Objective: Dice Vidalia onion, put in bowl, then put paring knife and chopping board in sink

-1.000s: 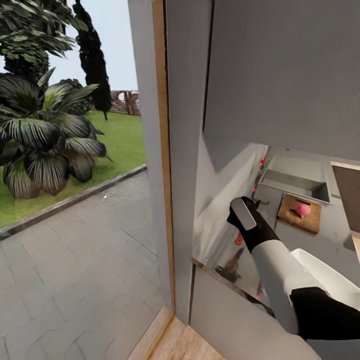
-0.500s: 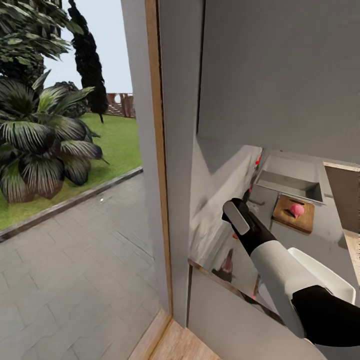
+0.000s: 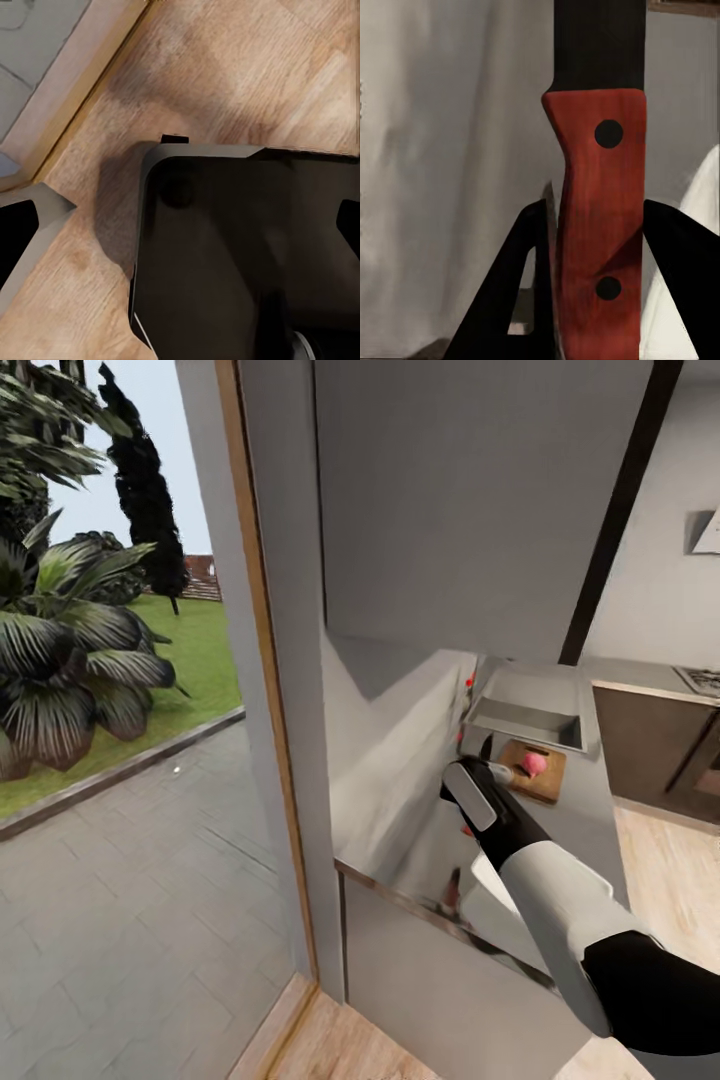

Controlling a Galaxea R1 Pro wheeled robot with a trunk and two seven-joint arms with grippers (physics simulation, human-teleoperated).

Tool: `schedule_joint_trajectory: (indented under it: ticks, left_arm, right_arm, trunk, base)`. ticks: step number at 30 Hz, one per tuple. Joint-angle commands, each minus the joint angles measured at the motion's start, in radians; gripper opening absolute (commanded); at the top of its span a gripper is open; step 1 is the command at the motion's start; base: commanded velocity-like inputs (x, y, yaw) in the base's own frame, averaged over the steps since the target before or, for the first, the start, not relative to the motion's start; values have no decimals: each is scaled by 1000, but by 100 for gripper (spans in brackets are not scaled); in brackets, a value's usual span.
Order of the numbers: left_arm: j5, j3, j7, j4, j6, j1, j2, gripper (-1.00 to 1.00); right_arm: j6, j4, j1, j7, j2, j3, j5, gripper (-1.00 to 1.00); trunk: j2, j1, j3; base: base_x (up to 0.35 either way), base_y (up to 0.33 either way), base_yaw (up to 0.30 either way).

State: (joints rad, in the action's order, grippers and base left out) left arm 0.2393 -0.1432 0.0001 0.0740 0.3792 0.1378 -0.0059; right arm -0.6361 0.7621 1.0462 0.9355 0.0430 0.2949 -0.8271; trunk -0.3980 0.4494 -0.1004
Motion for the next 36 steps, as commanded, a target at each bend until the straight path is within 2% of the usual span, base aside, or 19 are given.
schedule_joint_trajectory:
  ticks: [1, 6, 22, 36]
  left_arm:
    - [8, -9, 0, 4, 7, 2, 0, 100]
    - [8, -9, 0, 4, 7, 2, 0, 100]
    - [7, -9, 0, 4, 7, 2, 0, 100]
    - [7, -9, 1, 4, 7, 2, 0, 100]
  right_arm:
    - [-7, 9, 1, -14, -2, 3, -6, -100]
    - [-11, 23, 1, -83, -4, 3, -5, -100]
    - [-12, 41, 1, -97, -5, 4, -6, -100]
    - [-13, 42, 1, -96, -4, 4, -6, -100]
  trunk:
    - [-2, 1, -1]
    - [-2, 1, 5]
    - [-2, 1, 23]
    - [-2, 1, 40]
  base:
    - [-55, -41, -154]
    - [-20, -14, -151]
    - [-1, -10, -154]
    - [0, -283, -191]
